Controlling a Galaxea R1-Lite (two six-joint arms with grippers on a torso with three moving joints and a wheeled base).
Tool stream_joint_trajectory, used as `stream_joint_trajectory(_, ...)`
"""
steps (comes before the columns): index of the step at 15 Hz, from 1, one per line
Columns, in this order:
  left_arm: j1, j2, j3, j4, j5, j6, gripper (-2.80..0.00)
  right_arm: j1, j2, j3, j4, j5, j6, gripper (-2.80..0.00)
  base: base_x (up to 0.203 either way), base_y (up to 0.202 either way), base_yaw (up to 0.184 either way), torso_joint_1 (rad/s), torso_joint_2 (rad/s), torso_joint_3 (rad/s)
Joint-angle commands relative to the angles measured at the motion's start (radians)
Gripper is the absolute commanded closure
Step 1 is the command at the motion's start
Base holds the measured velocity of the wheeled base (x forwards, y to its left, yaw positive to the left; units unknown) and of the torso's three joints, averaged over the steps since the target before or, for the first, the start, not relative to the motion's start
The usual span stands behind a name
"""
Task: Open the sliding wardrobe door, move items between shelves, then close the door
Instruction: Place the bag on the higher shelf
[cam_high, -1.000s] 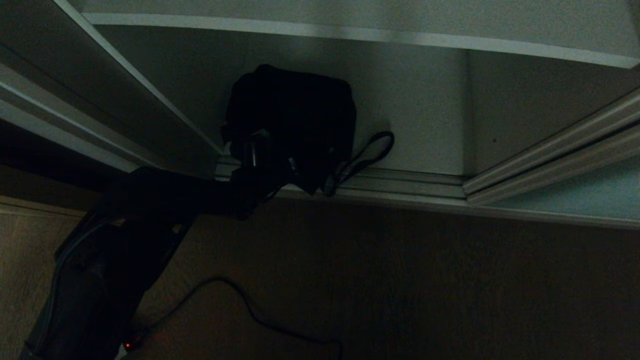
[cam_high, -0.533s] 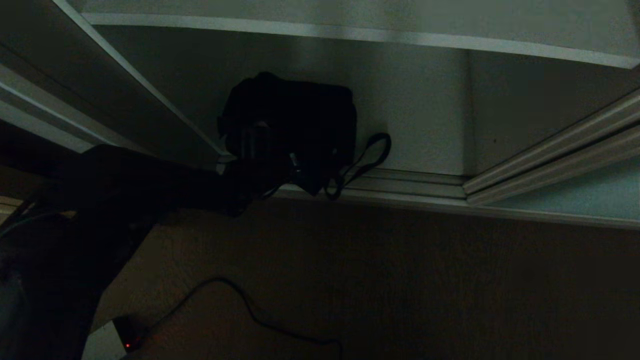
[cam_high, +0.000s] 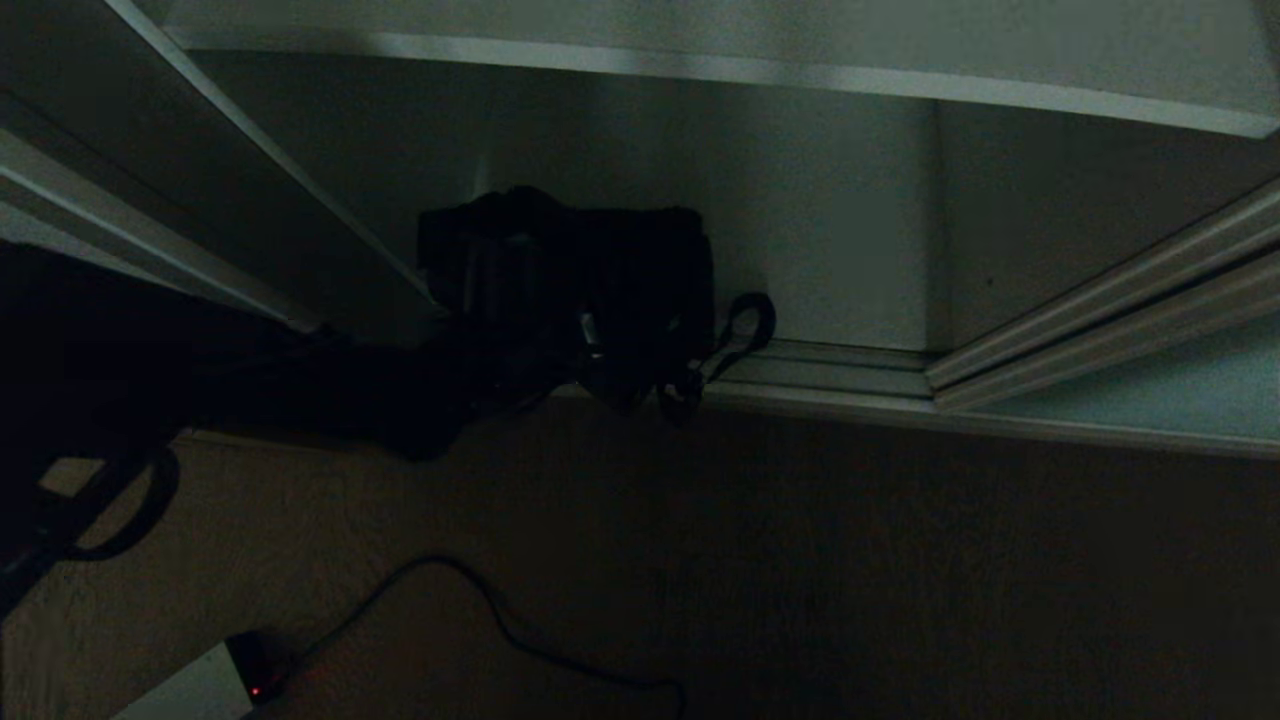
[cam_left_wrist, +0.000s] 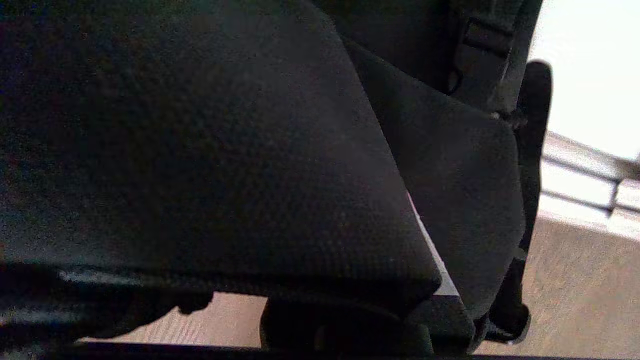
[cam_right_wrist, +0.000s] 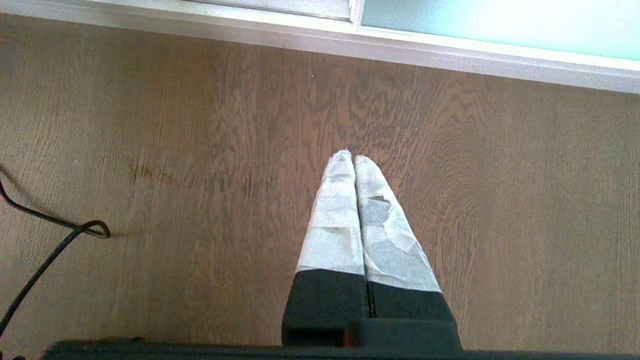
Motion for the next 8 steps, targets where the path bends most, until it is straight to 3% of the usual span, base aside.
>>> stream_joint_trajectory(1,-0.009,-0.083,0.075,-0.002,0.008,-0.005,0.0,0.0,-0.003,0.0,-0.001,0.0,0.0,0.0,0.0,0.0,0.0,0.0,0.0,0.0)
stream_joint_trajectory(8,-0.014,-0.213,0.262,-0.007,0.049,-0.014,0.0,0.0,-0.003,0.001,0.0,0.0,0.0,0.0,0.0,0.0,0.0,0.0,0.0,0.0)
